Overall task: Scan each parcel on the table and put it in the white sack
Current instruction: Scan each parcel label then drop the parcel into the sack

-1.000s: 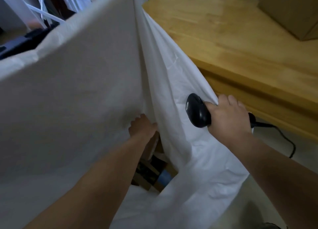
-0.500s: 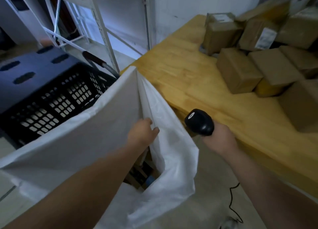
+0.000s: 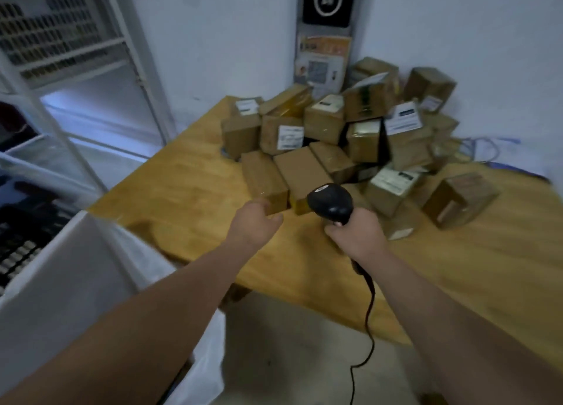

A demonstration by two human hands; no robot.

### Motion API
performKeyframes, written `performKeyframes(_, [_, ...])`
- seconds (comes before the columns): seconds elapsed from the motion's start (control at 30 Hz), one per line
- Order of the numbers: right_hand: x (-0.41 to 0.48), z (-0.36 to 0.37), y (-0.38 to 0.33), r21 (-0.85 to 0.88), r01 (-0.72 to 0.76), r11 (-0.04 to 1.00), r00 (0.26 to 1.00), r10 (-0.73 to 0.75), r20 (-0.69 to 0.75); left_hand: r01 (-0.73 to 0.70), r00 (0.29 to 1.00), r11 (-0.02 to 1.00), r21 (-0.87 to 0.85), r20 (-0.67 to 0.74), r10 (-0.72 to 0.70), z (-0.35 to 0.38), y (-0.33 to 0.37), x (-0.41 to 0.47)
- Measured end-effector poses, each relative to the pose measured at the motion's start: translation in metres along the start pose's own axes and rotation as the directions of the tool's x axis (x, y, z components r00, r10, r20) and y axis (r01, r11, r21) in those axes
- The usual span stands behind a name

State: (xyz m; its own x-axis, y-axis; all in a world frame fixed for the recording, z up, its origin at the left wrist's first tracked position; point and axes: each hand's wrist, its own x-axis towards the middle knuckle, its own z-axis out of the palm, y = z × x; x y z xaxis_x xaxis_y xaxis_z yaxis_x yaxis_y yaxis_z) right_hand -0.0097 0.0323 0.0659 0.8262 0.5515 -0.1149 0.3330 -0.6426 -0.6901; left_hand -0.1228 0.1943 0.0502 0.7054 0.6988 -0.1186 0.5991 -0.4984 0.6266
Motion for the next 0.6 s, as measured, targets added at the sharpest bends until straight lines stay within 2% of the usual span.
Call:
performKeyframes(0.17, [0.031, -0.054, 0.033, 0.047, -0.061, 0.997, 0.991, 0.066, -0.116, -0.064, 0.996, 0.998, -0.027, 0.059, 0.065, 0.034, 0.070, 0.037])
performKeyframes(0.37, [0.068, -0.094, 0.070, 0.139, -0.115, 0.984, 0.952, 0.149, -0.267, -0.124, 0.983, 0.991, -0.055, 0.132, 0.130, 0.077, 0.121, 0.087])
performKeyframes(0.5, [0.096, -0.117, 0.078, 0.216, -0.109, 0.970, 0.898, 0.190, -0.398, -0.211, 0.965, 0.975, -0.063, 0.148, 0.218, 0.093, 0.151, 0.124])
performKeyframes(0.6, [0.125, -0.137, 0.072, 0.281, -0.060, 0.958, 0.866, 0.190, -0.462, -0.280, 0.954, 0.957, -0.069, 0.090, 0.286, 0.087, 0.173, 0.159])
